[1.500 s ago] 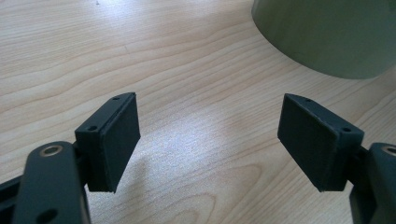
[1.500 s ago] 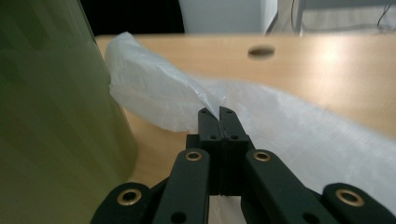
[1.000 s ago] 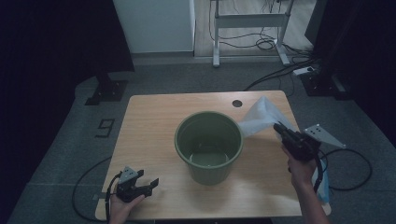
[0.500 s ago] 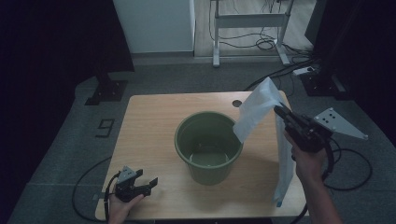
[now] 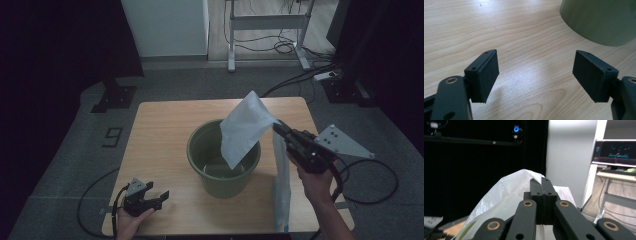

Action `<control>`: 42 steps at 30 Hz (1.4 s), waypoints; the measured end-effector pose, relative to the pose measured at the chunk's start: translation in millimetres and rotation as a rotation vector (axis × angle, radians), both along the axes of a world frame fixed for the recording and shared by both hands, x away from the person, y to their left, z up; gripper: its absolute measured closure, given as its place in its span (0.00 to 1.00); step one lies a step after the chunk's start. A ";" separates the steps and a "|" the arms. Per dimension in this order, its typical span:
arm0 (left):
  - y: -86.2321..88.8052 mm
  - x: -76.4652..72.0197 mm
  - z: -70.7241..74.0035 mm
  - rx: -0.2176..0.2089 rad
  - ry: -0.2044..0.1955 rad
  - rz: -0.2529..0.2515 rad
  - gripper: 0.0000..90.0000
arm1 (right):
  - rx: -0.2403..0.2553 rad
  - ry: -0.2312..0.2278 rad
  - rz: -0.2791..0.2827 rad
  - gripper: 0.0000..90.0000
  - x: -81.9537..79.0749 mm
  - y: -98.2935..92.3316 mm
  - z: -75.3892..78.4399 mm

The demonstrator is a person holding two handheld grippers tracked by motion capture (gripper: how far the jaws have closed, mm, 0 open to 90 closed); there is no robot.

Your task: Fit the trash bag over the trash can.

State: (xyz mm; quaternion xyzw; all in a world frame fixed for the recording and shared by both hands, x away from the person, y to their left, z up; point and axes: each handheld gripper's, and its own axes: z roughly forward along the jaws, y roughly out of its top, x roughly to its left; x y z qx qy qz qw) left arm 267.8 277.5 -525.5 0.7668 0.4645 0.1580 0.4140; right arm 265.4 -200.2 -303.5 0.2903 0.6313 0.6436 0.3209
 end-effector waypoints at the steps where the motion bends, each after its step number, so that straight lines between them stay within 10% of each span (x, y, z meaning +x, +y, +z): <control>1: 0.0 -0.1 0.0 0.000 -0.001 -0.001 0.23 | -0.009 0.007 0.005 0.99 0.9 3.1 -3.9; 15: -0.8 -0.3 -0.5 0.003 0.001 -0.002 0.23 | -0.121 0.111 0.072 0.99 11.8 48.5 -59.6; 31: 0.1 0.1 -1.0 0.005 0.004 -0.003 0.23 | -0.187 0.201 0.060 0.98 24.1 58.9 -84.7; 33: 0.4 0.0 -1.0 0.000 0.003 0.000 0.23 | -0.170 0.183 0.071 0.74 19.3 58.0 -84.2; 42: -0.3 0.0 -1.4 0.003 0.006 -0.002 0.23 | -0.055 0.139 -0.020 0.39 -9.3 31.1 -86.4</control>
